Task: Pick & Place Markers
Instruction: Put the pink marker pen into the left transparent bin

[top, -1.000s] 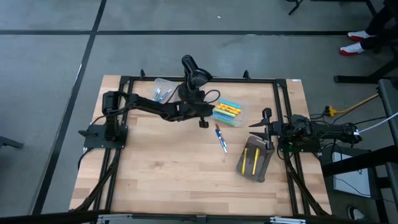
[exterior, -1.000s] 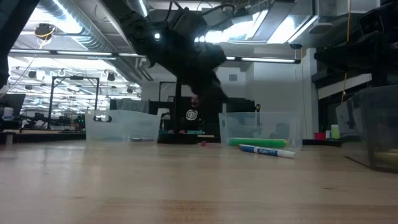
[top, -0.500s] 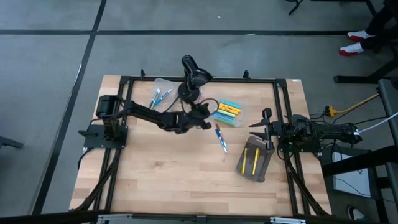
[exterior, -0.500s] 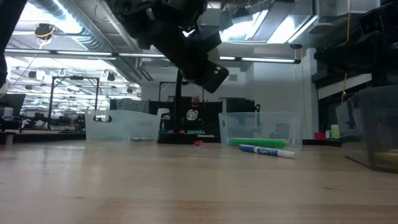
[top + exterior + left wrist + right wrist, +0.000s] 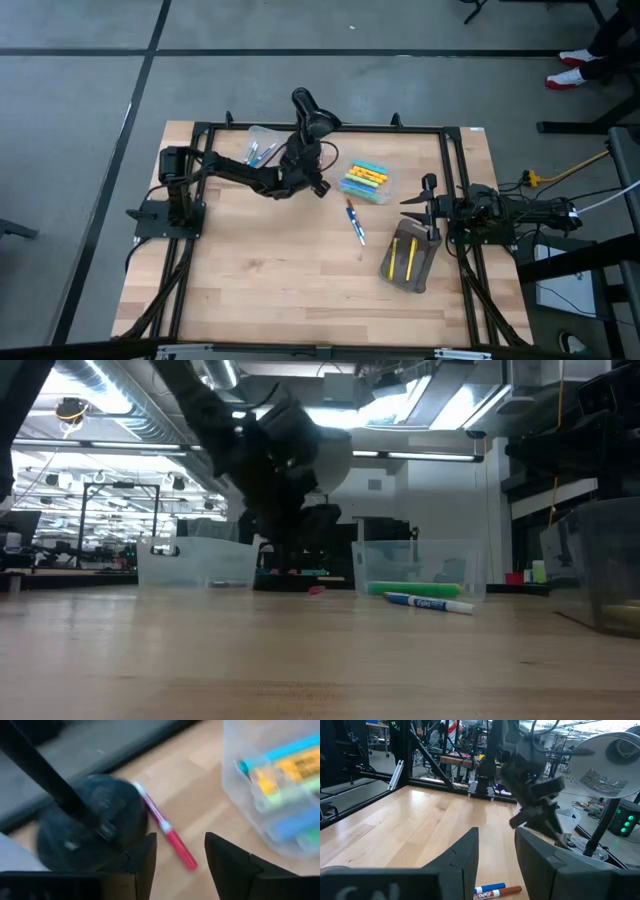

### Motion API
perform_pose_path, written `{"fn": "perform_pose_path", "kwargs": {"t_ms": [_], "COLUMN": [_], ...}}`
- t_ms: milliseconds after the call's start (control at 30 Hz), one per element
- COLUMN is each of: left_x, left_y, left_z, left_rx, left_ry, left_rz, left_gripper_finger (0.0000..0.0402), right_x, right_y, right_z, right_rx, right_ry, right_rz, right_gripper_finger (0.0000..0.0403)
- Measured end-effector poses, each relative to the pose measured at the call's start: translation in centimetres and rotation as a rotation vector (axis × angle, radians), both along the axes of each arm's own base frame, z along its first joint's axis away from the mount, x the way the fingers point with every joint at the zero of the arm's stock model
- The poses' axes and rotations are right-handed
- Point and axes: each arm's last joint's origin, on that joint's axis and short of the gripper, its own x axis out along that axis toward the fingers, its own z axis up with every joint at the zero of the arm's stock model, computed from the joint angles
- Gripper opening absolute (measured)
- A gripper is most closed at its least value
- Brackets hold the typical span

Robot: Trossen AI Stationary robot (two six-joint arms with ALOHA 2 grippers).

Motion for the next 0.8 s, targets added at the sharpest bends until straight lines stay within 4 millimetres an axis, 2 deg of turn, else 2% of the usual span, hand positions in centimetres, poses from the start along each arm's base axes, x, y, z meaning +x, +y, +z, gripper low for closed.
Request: {"fn": "perform_pose_path", "kwargs": {"t_ms": [233, 400, 600, 800], "left_x": [-0.5, -0.2, 0.7, 0.9], "left_y": [-1.1, -2.1, -2.2, -2.0], "left_z": [-1.2, -2.5, -5.0, -6.5], "left_rx": [0.005, 0.061, 0.096, 0.124], "left_ry": [-0.049, -0.069, -0.095, -0.074], "left_rz": [-0.076, -0.021, -0.036, -0.008], "left_gripper_finger": [0.0154, 0.0138, 0.0135, 0.0138], "right_x": [0.0, 0.0, 0.0, 0.0], "right_y": [0.0, 0.0, 0.0, 0.0], "right_z": [0.0, 0.0, 0.0, 0.0], "right_rx": [0.000, 0.000, 0.000, 0.000], "right_ry": [0.000, -0.001, 0.000, 0.000], "right_rz": [-0.001, 0.000, 0.000, 0.000], "right_gripper_finger": [0.0126, 0.0126, 0.0126, 0.0126]}}
